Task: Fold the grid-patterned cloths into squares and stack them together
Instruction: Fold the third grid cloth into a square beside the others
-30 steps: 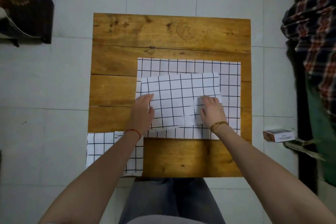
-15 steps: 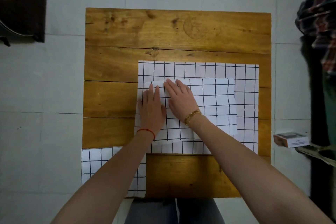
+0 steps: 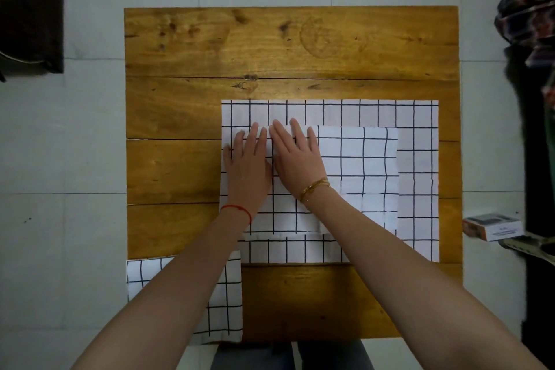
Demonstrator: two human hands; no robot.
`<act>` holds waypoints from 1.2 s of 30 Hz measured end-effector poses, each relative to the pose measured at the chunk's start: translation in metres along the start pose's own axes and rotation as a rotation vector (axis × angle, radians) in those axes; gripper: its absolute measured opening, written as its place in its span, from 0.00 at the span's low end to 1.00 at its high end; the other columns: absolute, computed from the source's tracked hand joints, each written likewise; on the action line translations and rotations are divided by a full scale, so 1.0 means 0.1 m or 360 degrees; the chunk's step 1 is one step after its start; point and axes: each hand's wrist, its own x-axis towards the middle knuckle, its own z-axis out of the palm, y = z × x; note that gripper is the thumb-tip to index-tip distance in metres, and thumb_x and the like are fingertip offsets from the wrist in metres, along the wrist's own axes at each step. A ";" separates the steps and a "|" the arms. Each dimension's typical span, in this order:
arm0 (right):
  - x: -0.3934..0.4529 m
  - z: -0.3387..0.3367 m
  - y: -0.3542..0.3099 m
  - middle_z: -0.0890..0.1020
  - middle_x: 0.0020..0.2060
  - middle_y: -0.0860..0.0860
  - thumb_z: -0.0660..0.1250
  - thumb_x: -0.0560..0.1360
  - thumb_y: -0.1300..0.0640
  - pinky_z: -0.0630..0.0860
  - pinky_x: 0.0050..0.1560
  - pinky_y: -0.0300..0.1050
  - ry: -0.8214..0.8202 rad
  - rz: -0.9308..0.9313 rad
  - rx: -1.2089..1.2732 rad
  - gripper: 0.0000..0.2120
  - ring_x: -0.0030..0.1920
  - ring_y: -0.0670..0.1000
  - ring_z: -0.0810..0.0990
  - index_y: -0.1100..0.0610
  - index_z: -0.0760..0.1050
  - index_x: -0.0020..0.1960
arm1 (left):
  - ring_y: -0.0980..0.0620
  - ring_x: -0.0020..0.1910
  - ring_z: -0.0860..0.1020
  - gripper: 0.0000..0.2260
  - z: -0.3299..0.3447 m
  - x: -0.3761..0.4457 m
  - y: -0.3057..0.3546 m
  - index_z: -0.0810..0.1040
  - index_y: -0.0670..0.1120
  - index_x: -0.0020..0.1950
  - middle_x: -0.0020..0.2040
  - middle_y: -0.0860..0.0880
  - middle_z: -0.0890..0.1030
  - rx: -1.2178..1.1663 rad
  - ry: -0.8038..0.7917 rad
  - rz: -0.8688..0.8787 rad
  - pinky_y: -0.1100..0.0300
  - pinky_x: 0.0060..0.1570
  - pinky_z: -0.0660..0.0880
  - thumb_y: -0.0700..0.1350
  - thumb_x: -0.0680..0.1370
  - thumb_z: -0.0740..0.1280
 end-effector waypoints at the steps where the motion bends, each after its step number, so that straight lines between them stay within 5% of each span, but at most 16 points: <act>1: -0.01 0.01 0.01 0.57 0.76 0.51 0.56 0.79 0.51 0.53 0.73 0.63 -0.0011 0.0015 0.0006 0.28 0.76 0.59 0.52 0.56 0.54 0.76 | 0.44 0.77 0.55 0.29 0.00 -0.01 0.00 0.56 0.49 0.78 0.79 0.49 0.56 0.0004 0.0003 0.0000 0.42 0.73 0.54 0.44 0.79 0.62; 6: -0.18 0.03 0.28 0.53 0.77 0.50 0.50 0.81 0.49 0.51 0.74 0.62 0.0003 0.0226 -0.0032 0.27 0.76 0.58 0.50 0.56 0.50 0.77 | 0.43 0.78 0.46 0.27 -0.03 -0.04 0.02 0.53 0.50 0.79 0.80 0.50 0.51 0.0041 0.0010 0.0013 0.36 0.72 0.45 0.45 0.81 0.57; 15: -0.82 0.04 1.37 0.46 0.77 0.48 0.39 0.80 0.45 0.43 0.75 0.58 0.0055 0.0742 -0.0045 0.28 0.77 0.54 0.44 0.52 0.41 0.78 | 0.40 0.78 0.41 0.28 0.05 -0.07 -0.01 0.46 0.49 0.79 0.80 0.50 0.44 0.0060 -0.0091 0.0035 0.30 0.70 0.46 0.46 0.82 0.53; 19: -0.89 -0.03 1.61 0.50 0.77 0.48 0.40 0.78 0.45 0.44 0.75 0.58 0.0068 0.0735 0.0014 0.29 0.77 0.55 0.46 0.53 0.48 0.78 | 0.40 0.78 0.41 0.29 0.04 -0.05 -0.03 0.45 0.51 0.79 0.80 0.51 0.43 0.0026 -0.0131 0.0043 0.29 0.70 0.45 0.46 0.81 0.54; 23: -0.89 -0.11 1.54 0.52 0.77 0.50 0.44 0.78 0.46 0.45 0.75 0.58 0.0134 0.0623 0.0090 0.29 0.77 0.55 0.48 0.55 0.50 0.77 | 0.42 0.76 0.55 0.27 -0.01 -0.12 -0.05 0.60 0.48 0.76 0.77 0.46 0.58 -0.0176 0.0102 -0.0018 0.38 0.72 0.59 0.41 0.77 0.59; 25: -0.87 -0.12 1.40 0.54 0.77 0.52 0.49 0.79 0.47 0.47 0.75 0.57 0.0141 0.0485 0.0110 0.29 0.76 0.56 0.50 0.55 0.50 0.77 | 0.46 0.66 0.67 0.21 -0.03 -0.22 -0.05 0.68 0.46 0.69 0.68 0.45 0.69 -0.0346 0.0323 -0.0152 0.47 0.63 0.71 0.40 0.76 0.62; 28: -0.83 -0.10 1.11 0.60 0.75 0.54 0.58 0.78 0.47 0.55 0.74 0.56 0.0128 0.0255 0.0108 0.32 0.74 0.58 0.57 0.57 0.53 0.76 | 0.47 0.55 0.70 0.13 -0.05 -0.38 -0.03 0.73 0.44 0.61 0.56 0.45 0.74 -0.0608 0.0433 -0.0533 0.56 0.52 0.70 0.42 0.76 0.65; 32: -0.80 -0.07 0.74 0.71 0.65 0.55 0.67 0.73 0.46 0.69 0.63 0.53 0.0097 0.0067 0.0019 0.35 0.64 0.58 0.70 0.58 0.58 0.74 | 0.43 0.52 0.75 0.10 0.02 -0.50 -0.09 0.74 0.44 0.54 0.50 0.43 0.77 -0.1063 0.0299 -0.1005 0.48 0.50 0.76 0.44 0.74 0.67; 36: -0.77 -0.01 0.59 0.73 0.59 0.55 0.70 0.70 0.47 0.73 0.54 0.51 0.0055 0.0072 -0.0025 0.38 0.56 0.56 0.73 0.58 0.59 0.73 | 0.43 0.49 0.77 0.09 0.03 -0.53 -0.10 0.74 0.45 0.52 0.49 0.42 0.78 -0.1164 0.0199 -0.1113 0.49 0.47 0.78 0.45 0.74 0.68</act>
